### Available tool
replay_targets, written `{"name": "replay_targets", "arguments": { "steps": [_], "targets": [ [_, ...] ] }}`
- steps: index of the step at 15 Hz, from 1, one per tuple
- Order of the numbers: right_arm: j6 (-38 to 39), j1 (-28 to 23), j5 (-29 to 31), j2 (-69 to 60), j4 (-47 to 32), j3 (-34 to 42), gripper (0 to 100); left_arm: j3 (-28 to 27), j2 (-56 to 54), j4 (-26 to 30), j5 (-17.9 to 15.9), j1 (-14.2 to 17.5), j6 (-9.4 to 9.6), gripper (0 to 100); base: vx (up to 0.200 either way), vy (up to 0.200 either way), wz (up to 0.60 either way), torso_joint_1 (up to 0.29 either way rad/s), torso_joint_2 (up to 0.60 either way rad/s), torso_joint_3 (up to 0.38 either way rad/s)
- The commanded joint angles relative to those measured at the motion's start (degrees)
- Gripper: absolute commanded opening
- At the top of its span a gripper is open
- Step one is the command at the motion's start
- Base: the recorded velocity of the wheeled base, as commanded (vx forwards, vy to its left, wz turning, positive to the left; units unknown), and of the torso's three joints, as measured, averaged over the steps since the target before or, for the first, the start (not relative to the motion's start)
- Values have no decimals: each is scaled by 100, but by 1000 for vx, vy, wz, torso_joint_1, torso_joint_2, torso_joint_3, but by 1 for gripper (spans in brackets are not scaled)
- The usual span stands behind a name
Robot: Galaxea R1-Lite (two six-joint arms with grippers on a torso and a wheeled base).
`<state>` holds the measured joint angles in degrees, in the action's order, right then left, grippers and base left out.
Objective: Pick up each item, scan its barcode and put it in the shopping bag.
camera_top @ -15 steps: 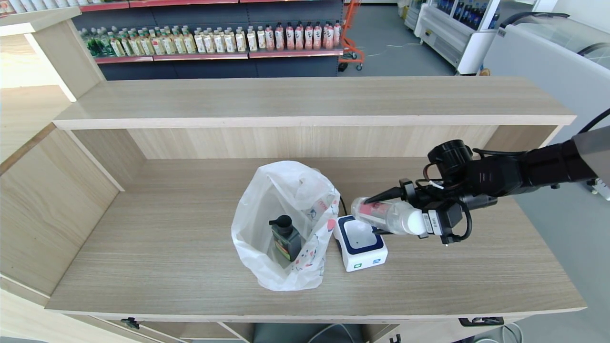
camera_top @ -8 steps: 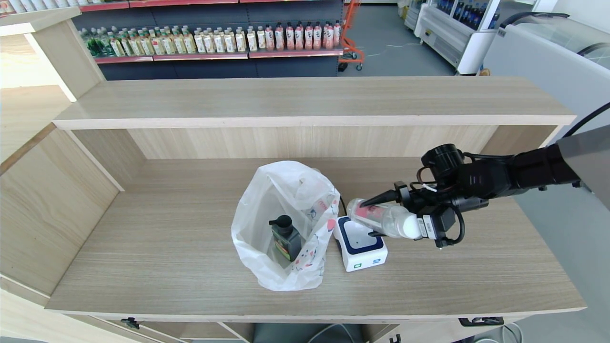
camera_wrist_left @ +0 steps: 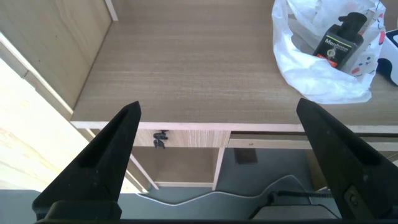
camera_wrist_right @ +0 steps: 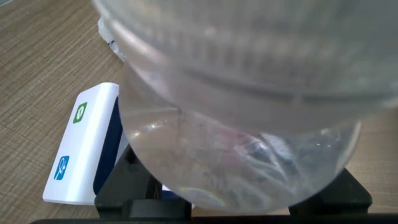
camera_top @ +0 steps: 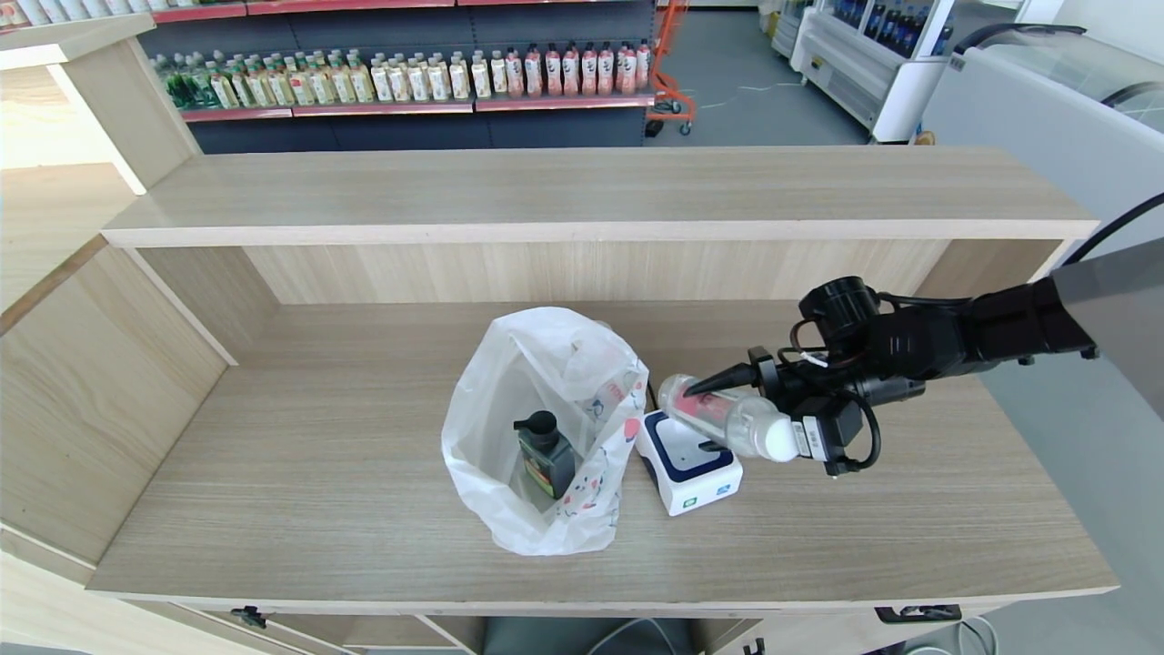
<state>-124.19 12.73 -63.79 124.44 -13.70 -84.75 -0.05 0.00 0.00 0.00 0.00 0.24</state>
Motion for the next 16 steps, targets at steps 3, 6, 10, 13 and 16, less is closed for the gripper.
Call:
{"name": "replay_targets", "arguments": {
  "steps": [3,6,10,13,16],
  "targets": [
    [-229,-77,34,-87,-1,257,0,5,9,0,0,0,2,100,0,0,0,0,0,0],
    [-299,-113,157,-139,-1,459,0,5,9,0,0,0,2,100,0,0,0,0,0,0],
    [-308,-113,192,-210,-1,556,0,5,9,0,0,0,2,100,0,0,0,0,0,0],
    [-299,-139,192,-236,-1,547,0,5,9,0,0,0,2,100,0,0,0,0,0,0],
    [-308,-139,192,-210,-1,556,0,5,9,0,0,0,2,100,0,0,0,0,0,0]
  ]
}}
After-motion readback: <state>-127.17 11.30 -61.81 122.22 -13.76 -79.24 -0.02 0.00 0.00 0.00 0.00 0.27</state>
